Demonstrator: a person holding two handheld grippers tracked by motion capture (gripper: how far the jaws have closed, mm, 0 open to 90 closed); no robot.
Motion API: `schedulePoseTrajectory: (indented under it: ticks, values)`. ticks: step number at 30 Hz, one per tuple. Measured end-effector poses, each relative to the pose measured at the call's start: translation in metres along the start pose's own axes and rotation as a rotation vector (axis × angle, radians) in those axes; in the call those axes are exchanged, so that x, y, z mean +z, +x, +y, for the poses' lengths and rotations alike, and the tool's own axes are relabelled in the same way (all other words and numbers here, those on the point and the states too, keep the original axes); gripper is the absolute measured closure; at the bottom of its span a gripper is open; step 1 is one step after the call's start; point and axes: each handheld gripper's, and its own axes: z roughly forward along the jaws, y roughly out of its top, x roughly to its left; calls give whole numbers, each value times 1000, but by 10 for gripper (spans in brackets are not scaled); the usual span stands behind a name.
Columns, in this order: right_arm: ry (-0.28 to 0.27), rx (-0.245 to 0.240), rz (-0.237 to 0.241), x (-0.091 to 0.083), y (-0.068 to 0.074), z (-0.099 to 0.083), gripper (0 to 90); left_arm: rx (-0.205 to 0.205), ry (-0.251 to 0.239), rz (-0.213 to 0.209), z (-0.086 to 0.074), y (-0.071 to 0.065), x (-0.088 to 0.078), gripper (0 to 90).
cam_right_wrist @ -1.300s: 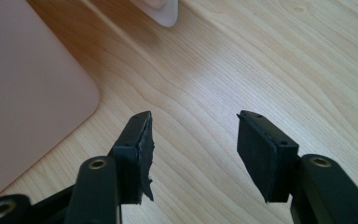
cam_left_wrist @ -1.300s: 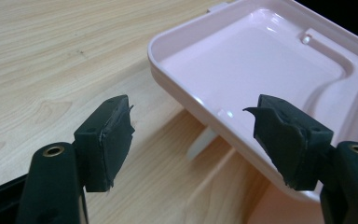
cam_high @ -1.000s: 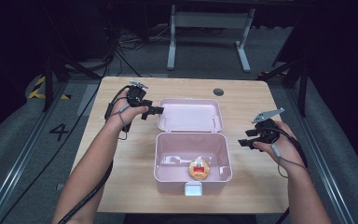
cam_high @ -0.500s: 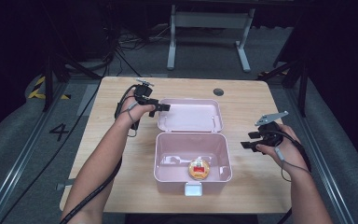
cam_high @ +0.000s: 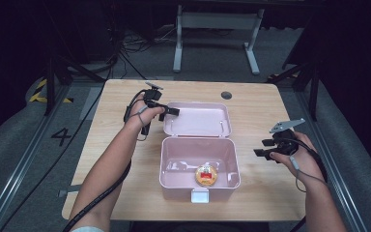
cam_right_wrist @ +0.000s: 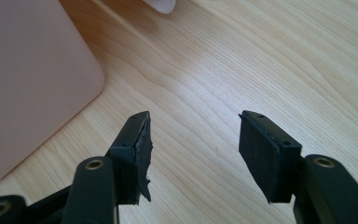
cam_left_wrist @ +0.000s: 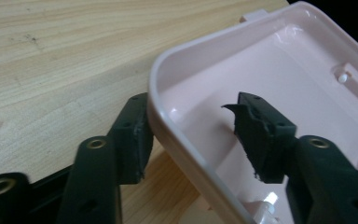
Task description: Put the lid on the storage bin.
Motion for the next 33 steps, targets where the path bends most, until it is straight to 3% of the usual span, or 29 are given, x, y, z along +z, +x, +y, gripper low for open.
schedulePoseTrajectory:
  ticks: [13, 33]
  values:
    - [-9, 2, -8, -1, 1, 1, 446, 40, -111, 34, 9, -11, -20, 669]
    - [-16, -2, -7, -1, 1, 1, 446, 168, -182, 117, 23, -43, -56, 715]
